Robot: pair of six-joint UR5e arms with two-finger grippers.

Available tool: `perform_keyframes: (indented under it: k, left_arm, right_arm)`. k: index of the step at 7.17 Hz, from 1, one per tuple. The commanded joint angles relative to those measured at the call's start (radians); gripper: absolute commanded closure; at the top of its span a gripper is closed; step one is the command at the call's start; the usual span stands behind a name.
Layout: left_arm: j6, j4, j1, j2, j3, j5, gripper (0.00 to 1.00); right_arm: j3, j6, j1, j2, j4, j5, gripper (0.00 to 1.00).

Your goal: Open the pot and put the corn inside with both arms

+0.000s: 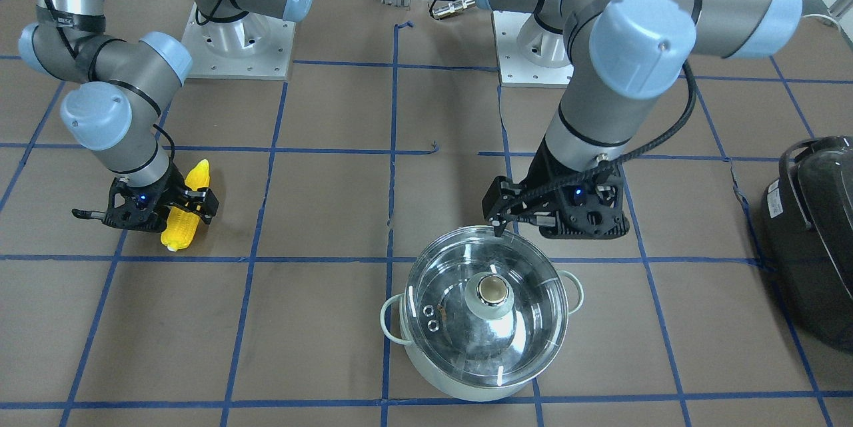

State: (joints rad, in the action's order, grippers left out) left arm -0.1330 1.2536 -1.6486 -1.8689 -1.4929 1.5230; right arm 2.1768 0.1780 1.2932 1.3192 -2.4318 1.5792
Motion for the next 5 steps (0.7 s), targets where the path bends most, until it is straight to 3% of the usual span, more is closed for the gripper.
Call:
perform_keyframes:
  k: [1,4,5]
  left_arm:
    - [-0.053,0.007,-0.048,-0.145,0.130,0.014,0.00]
    - [-0.025,-0.010,-0.071,-0.194,0.146,0.019,0.00]
    - [-0.022,-0.010,-0.071,-0.196,0.145,0.031,0.08]
  right_arm:
    - [-0.002,0.000,0.000,-0.005,-0.004,-0.001,0.39]
    - [-0.038,-0.005,0.002,-0.003,0.026,-0.004,0.70]
    - [-0.070,-0.003,0.003,0.000,0.077,-0.005,0.71]
